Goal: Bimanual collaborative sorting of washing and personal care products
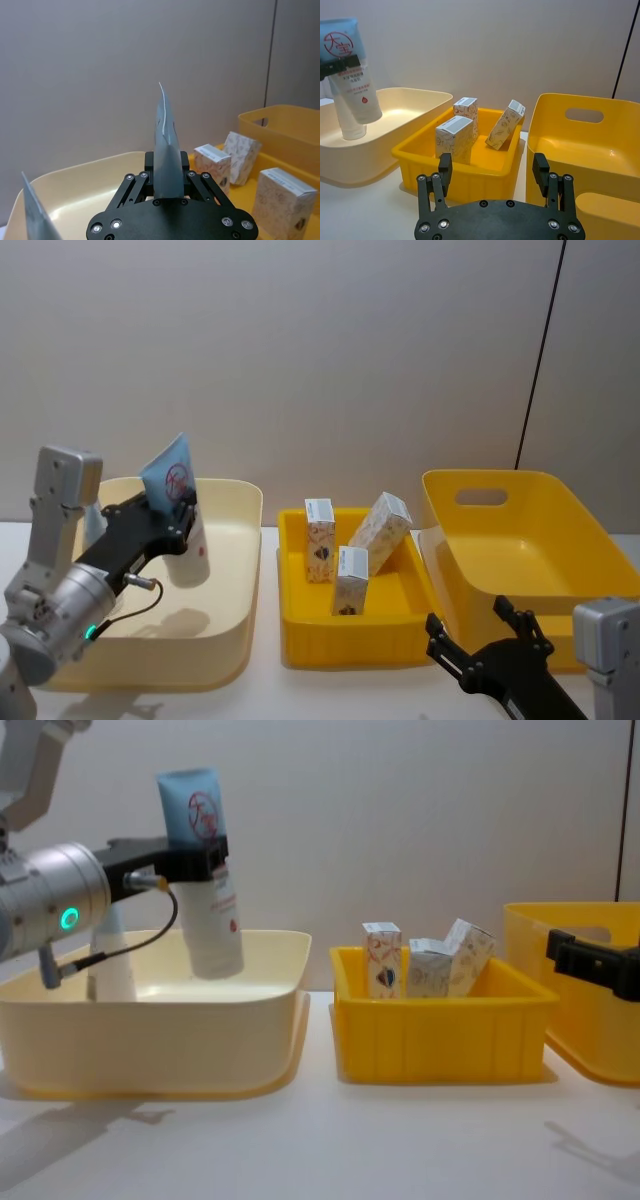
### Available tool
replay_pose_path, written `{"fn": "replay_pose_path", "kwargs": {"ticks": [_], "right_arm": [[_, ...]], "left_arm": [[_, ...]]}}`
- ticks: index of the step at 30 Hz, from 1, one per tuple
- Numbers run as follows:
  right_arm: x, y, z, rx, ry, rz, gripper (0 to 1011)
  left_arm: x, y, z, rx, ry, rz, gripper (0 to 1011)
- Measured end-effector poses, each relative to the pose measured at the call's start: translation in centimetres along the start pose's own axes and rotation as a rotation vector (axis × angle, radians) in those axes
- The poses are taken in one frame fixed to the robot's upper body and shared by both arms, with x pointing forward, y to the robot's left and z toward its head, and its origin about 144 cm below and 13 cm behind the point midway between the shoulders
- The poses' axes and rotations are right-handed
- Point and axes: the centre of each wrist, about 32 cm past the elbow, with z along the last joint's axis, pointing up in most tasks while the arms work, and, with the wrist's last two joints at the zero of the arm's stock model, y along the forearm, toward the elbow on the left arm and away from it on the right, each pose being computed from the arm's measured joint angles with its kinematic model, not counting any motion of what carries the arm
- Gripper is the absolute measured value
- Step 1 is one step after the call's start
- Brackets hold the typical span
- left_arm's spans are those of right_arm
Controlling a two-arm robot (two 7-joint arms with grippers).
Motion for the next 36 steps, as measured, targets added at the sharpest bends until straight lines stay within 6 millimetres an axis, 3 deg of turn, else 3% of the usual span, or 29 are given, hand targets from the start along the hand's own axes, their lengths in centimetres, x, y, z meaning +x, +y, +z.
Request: {"fn": "replay_pose_path", "kwargs": {"ticks": [17, 36], "right_arm": [[0.0, 0.0, 0.0, 0.000, 0.000, 0.000, 1001], [0.0, 0.0, 0.0, 0.000, 0.000, 0.000, 1001]], "left_arm": [[0.0, -0.7, 1.6, -0.096, 0.082, -0.211, 258], [-2.0, -1.4, 1.9, -0.086, 0.227, -0.481, 257]]}}
